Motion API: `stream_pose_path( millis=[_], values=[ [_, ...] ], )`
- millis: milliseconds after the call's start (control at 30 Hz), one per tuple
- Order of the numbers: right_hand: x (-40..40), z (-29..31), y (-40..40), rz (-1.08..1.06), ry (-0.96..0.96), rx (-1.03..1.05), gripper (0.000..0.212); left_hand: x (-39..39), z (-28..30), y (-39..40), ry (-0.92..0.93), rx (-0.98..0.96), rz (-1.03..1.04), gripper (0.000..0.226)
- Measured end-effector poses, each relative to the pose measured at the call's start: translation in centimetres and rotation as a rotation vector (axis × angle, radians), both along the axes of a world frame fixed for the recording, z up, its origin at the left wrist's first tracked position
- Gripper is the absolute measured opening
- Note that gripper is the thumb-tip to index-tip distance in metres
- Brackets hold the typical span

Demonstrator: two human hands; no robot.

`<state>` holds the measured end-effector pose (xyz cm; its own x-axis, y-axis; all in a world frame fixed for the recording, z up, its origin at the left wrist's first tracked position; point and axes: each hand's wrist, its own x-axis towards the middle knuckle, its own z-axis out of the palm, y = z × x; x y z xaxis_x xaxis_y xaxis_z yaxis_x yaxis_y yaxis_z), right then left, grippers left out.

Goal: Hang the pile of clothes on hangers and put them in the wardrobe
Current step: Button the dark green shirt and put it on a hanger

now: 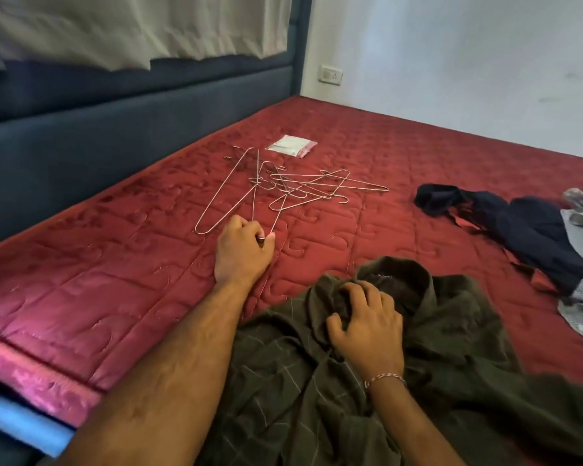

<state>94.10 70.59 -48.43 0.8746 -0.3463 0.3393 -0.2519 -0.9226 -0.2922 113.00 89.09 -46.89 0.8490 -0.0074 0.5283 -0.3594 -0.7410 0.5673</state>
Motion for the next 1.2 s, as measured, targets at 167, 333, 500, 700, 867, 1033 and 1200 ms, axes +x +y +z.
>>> stream_pose_path(
  millis=[167, 333, 500, 700, 867, 1033, 1200],
  values=[
    [-0.7, 0.9, 0.3, 0.005, -0.051, 0.084, 0.057, -5.2, 2.3, -0.3, 0.132, -0.721, -0.103, 0.037],
    [-2.1, 2.0, 0.5, -0.008, -0.184, 0.193, 0.059, -9.0, 4.9, 0.2, 0.219, -1.082, -0.273, 0.031],
    [-3.7, 2.5, 0.2, 0.014, -0.261, 0.270, 0.060, -11.7, 7.5, 0.5, 0.452, -1.490, -0.458, 0.034],
    [-4.7, 2.2, -0.1, 0.041, -0.251, 0.255, 0.053, -15.1, 6.3, 0.4, 0.824, -1.895, -0.306, 0.047],
    [-5.6, 2.5, 0.2, 0.036, -0.276, 0.239, 0.047, -16.0, 4.0, -0.8, 0.798, -1.445, -0.137, 0.025],
    [-6.7, 2.6, -0.3, 0.003, -0.294, 0.268, 0.041, -16.3, 3.8, -0.7, 0.502, -1.261, -0.228, 0.032],
    [-7.3, 2.4, -0.3, 0.019, -0.263, 0.290, 0.033, -17.5, 3.1, 0.0, 0.566, -1.341, -0.298, 0.037]
  ],
)
